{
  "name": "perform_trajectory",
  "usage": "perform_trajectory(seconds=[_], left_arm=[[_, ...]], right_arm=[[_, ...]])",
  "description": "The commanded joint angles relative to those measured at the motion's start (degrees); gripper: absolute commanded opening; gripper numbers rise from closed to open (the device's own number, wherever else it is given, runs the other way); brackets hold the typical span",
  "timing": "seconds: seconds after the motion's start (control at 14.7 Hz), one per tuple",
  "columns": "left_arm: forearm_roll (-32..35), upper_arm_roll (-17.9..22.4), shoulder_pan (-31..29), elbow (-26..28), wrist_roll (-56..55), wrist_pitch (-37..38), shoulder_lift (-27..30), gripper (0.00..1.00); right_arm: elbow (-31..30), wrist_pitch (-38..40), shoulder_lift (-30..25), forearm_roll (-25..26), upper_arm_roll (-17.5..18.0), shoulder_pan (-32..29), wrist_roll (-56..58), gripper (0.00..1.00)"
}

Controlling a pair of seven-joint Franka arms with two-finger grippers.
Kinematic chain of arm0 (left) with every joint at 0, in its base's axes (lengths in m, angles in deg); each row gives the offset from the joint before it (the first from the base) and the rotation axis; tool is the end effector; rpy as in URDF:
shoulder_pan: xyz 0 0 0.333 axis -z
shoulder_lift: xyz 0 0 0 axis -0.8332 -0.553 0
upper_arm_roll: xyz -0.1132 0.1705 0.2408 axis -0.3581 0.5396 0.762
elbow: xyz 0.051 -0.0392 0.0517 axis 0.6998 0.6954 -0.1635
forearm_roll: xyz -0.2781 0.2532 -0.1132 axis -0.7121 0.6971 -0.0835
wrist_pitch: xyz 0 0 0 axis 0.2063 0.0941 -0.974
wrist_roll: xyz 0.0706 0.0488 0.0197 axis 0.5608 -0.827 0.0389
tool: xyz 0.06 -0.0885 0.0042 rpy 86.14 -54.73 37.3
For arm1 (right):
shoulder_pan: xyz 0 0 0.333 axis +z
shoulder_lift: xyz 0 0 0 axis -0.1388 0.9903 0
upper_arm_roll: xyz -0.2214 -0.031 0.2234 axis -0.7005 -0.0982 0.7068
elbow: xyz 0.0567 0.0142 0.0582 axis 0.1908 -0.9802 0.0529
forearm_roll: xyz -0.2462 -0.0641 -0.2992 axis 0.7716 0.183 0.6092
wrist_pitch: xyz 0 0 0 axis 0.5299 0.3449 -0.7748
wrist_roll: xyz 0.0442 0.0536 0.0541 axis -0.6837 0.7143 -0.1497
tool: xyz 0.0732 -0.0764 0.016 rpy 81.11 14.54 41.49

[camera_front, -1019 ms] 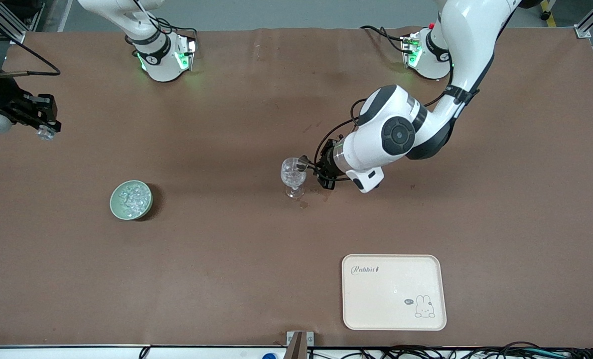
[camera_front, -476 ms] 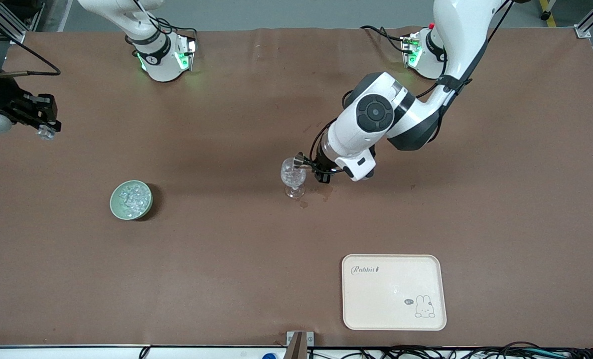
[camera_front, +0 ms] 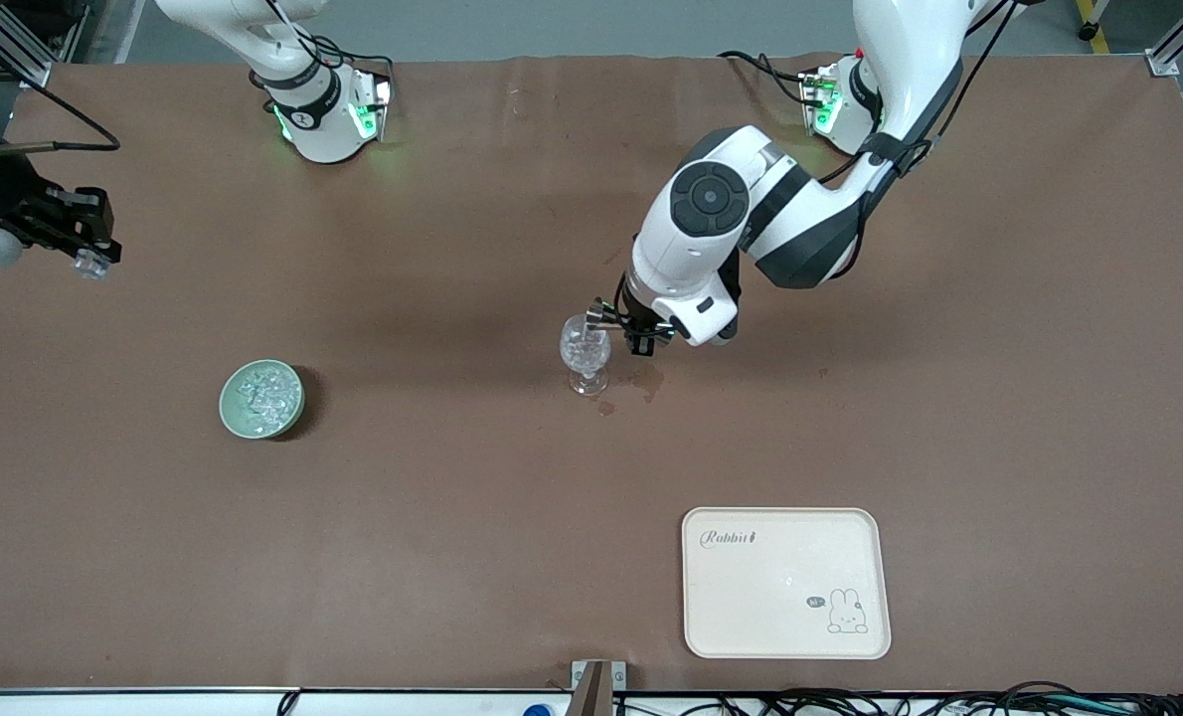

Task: Pour wine and add ice with both arms
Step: 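Tilt the jigger with the left gripper to pour into the glass, then turn the jigger upright and draw it back from the glass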

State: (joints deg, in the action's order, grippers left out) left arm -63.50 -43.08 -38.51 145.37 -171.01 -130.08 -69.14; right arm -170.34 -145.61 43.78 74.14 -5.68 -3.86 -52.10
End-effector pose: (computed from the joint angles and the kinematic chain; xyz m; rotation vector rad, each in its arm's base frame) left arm 0.5107 -0.4590 0.3843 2.2848 2.0545 -0.2347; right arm 0.5382 0.0250 0.6474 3.1350 0.1021 -0.0446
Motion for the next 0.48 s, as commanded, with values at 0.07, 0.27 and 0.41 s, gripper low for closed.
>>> perform_trajectory(seconds=[0.07,0.27,0.41], left_arm=[[4.03,0.68,1.85,-1.35,-2.34,3.03,-0.14,0.01],[5.36,0.68,1.85,-1.44,-3.23,3.03,-0.23,0.01],[5.71,0.68,2.2,-2.84,-3.92,3.03,-1.01,0.01]], right_arm=[[-0.2,0.26,-0.25,-0.36,0.16,-0.42,0.56,0.04],[-0.2,0.18,-0.25,-0.36,0.16,-0.42,0.56,0.04],[-0.2,0.09,-0.25,-0.36,0.16,-0.42,0.56,0.04]])
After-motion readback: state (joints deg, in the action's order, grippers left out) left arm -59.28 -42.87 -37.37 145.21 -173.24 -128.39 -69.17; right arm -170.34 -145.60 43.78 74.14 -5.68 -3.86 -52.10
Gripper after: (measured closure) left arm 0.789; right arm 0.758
